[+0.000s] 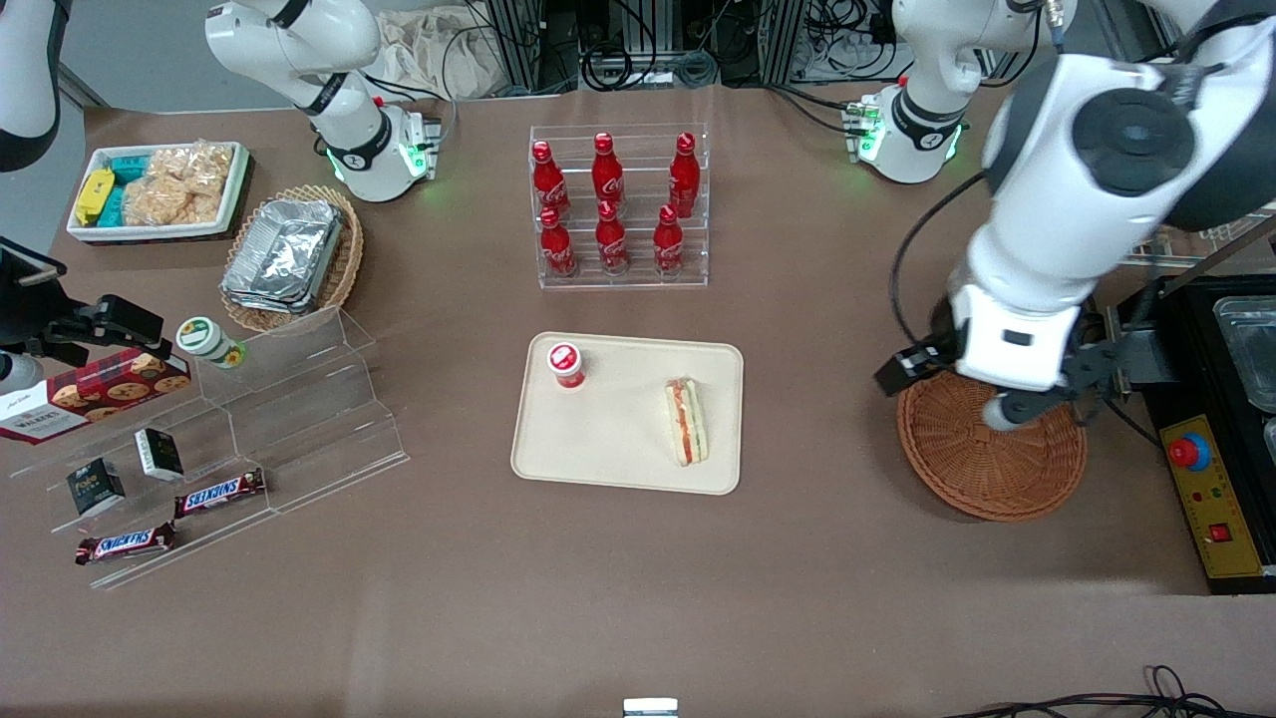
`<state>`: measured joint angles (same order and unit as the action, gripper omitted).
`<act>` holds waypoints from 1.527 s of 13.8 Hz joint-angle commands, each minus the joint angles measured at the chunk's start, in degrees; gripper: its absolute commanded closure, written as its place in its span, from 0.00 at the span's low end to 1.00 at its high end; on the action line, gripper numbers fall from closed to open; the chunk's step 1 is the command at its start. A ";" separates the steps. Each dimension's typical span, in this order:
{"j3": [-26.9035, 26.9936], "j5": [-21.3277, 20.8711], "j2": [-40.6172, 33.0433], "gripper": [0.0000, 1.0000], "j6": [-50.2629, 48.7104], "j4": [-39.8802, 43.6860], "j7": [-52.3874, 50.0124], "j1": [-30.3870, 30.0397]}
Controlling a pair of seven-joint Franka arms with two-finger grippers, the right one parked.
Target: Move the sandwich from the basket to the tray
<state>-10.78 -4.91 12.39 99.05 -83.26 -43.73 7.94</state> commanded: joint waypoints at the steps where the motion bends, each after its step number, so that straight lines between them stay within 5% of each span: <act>1: 3.98 2.71 -5.43 0.00 -1.84 -4.62 10.83 -1.53; 8: 17.27 8.07 -16.15 0.00 -1.58 -15.95 36.51 -1.79; 15: 17.54 8.08 -25.91 0.00 2.72 -26.86 37.93 -5.13; 21: 16.14 5.45 -24.96 0.00 1.94 -24.85 37.85 -4.87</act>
<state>6.66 1.91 -12.03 100.56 -107.97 -6.52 3.50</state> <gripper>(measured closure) 0.000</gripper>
